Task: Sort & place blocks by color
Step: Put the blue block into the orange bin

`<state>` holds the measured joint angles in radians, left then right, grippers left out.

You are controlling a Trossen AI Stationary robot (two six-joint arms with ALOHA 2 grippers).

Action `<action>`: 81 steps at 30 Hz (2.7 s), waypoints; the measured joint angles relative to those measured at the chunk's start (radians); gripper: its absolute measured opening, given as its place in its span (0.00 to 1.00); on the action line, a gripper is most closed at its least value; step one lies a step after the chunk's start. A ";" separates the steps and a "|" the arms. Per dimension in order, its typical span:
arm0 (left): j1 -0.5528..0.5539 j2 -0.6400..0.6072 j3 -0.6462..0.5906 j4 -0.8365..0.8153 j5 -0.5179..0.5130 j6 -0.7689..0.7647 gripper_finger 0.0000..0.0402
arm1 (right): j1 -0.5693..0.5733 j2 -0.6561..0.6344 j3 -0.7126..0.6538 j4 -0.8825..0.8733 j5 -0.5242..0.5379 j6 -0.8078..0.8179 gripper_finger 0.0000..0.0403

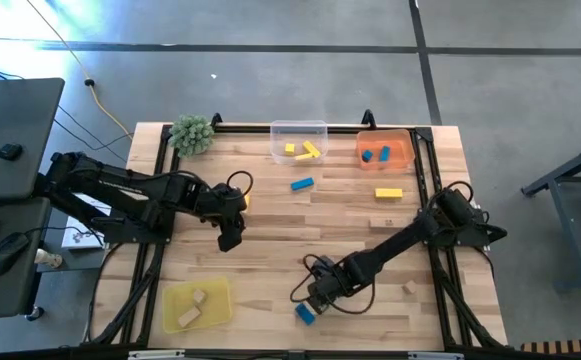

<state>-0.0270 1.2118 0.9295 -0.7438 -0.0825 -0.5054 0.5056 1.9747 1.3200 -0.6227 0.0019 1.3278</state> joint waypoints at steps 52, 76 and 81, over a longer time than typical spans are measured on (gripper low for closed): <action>0.391 0.000 0.000 0.005 0.001 0.239 0.32 | -0.811 -0.011 0.388 -0.830 0.511 -1.119 0.26; 0.511 0.000 0.000 0.065 0.001 0.229 0.32 | -1.269 -0.321 -0.158 -0.316 0.272 -1.153 0.26; 0.512 0.000 0.000 0.065 0.001 0.229 0.32 | -1.368 -0.321 -0.192 -0.224 0.155 -1.172 0.26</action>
<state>0.4854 1.2118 0.9292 -0.6785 -0.0818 -0.2766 -0.8619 1.6539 1.1284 -0.8465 0.1567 0.1557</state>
